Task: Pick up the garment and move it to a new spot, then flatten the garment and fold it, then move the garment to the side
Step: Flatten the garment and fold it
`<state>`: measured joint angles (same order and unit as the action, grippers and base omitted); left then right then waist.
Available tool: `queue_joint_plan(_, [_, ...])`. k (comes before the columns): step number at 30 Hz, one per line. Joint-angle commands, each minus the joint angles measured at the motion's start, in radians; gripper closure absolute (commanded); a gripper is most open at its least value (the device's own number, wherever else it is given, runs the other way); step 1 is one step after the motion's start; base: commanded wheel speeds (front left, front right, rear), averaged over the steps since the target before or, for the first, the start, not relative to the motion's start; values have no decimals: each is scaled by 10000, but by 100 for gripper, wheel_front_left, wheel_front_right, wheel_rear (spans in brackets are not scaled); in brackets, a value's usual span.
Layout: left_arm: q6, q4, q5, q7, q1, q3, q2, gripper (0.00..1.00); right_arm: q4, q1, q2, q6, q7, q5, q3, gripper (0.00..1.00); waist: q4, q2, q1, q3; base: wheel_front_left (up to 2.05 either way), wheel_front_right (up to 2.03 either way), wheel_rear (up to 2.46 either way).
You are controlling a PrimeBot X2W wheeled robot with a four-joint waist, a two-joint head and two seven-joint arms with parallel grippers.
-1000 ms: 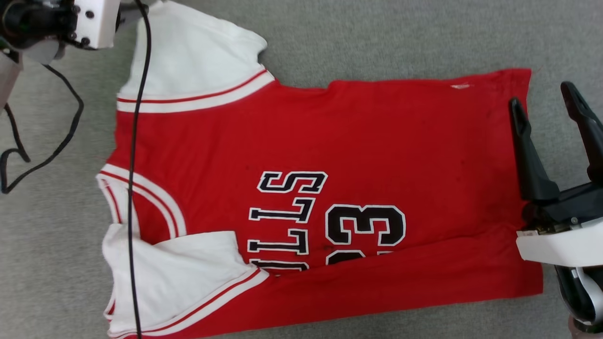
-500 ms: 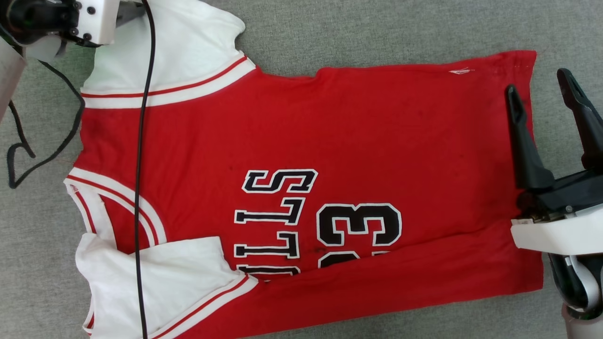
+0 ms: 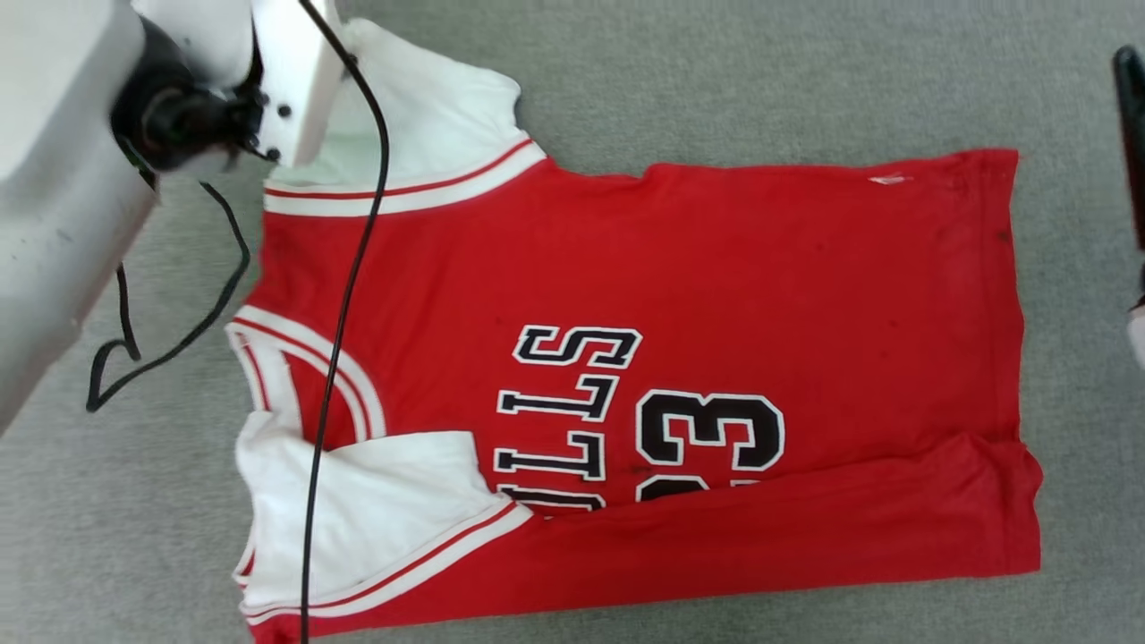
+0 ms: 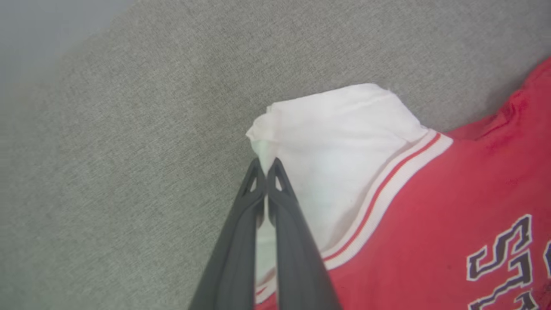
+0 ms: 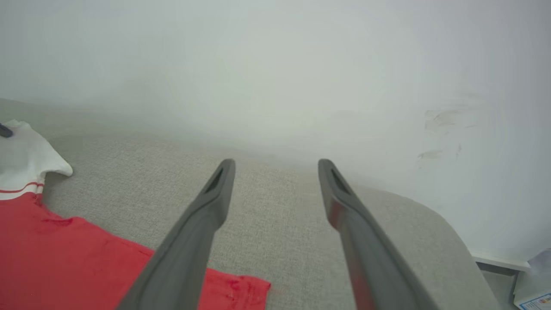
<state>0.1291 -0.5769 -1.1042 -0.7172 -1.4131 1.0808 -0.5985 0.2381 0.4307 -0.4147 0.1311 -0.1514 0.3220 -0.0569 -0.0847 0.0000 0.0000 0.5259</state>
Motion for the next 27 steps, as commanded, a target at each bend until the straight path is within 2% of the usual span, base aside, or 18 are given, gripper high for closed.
queue_joint_plan(1, [3,153,-10,144,159,85,-77,100,-189,210,-225,-8,-374,207,29,0,316,0,0,-337,0,0,0])
queue_joint_plan(5, [4,669,-128,598,398,342,-149,100,-938,727,-1137,-8,-2217,902,352,0,583,0,0,-635,0,0,0])
queue_joint_plan(6, [4,669,-128,598,398,342,-149,100,-938,727,-1137,-8,-2217,902,352,0,583,0,0,-635,0,0,0])
queue_joint_plan(7, [4,907,-194,842,484,418,-179,100,-1327,963,-1641,-8,-3282,1295,630,0,688,0,0,-736,0,0,0])
queue_joint_plan(13, [5,1471,-274,1439,751,682,-229,100,-2517,1470,-2686,-8,-6225,2445,1291,0,984,0,0,-785,0,0,0])
queue_joint_plan(14, [5,1471,-274,1439,751,682,-229,100,-2517,1470,-2686,-8,-6225,2445,1291,0,984,0,0,-785,0,0,0])
queue_joint_plan(18, [5,1693,-246,1741,760,859,-216,100,-3088,1840,-2965,-8,-7518,2892,1578,0,1210,0,0,-656,0,0,0])
queue_joint_plan(21, [5,1786,-244,1952,680,955,-156,100,-3392,2109,-2883,-8,-8130,3073,1774,0,1381,0,0,-505,0,0,0])
queue_joint_plan(27, [5,1881,-263,2249,469,1191,-43,100,-4037,2578,-2654,-8,-8528,2843,2221,0,1669,0,0,-209,0,0,0])
